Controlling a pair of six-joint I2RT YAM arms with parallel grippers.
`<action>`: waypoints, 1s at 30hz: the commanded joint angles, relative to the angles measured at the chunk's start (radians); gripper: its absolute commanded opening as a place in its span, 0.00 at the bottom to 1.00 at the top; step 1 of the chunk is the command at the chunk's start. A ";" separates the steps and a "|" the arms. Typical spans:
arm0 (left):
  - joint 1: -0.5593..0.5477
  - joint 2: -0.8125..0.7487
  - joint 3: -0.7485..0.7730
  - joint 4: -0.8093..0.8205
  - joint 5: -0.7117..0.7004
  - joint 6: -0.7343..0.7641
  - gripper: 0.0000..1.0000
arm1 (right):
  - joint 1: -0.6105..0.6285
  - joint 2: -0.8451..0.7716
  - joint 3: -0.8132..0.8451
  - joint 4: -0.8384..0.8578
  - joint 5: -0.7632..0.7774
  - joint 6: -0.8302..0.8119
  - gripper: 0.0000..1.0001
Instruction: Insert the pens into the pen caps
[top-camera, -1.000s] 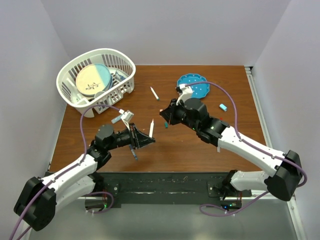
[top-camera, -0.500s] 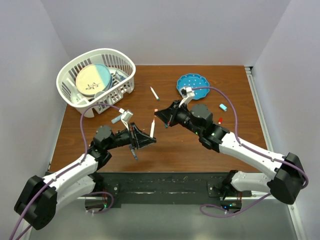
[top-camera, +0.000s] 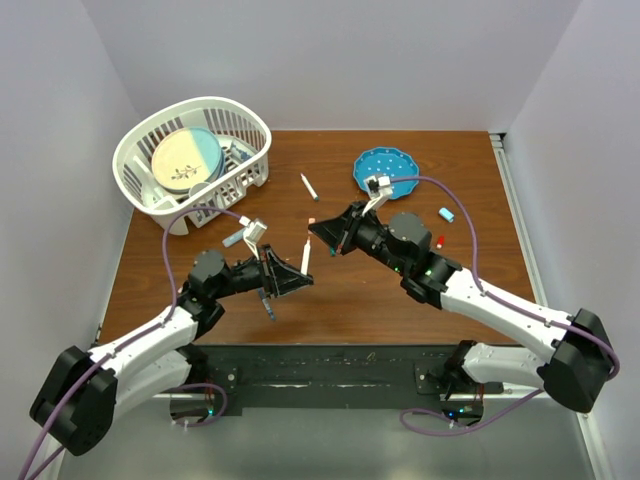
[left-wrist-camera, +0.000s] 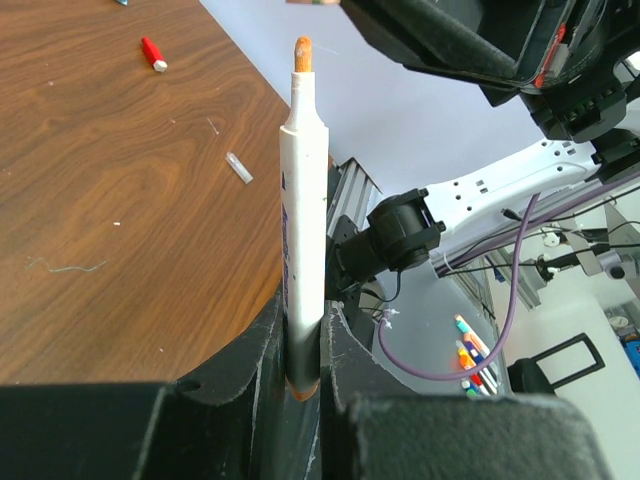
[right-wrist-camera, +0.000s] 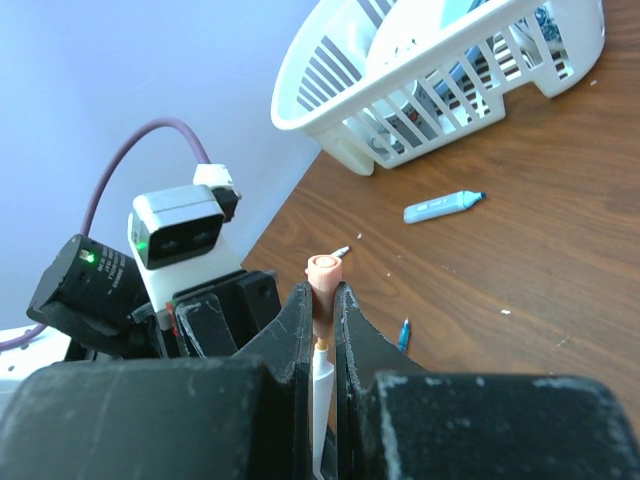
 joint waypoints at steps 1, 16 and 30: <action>0.003 0.004 0.018 0.064 0.013 -0.006 0.00 | 0.001 -0.021 -0.019 0.063 -0.005 0.017 0.00; 0.003 0.039 0.029 0.102 0.011 -0.018 0.00 | 0.016 -0.007 -0.059 0.104 -0.003 0.063 0.00; 0.003 0.036 0.004 0.111 0.008 -0.021 0.00 | 0.018 -0.031 -0.013 0.051 0.069 0.033 0.00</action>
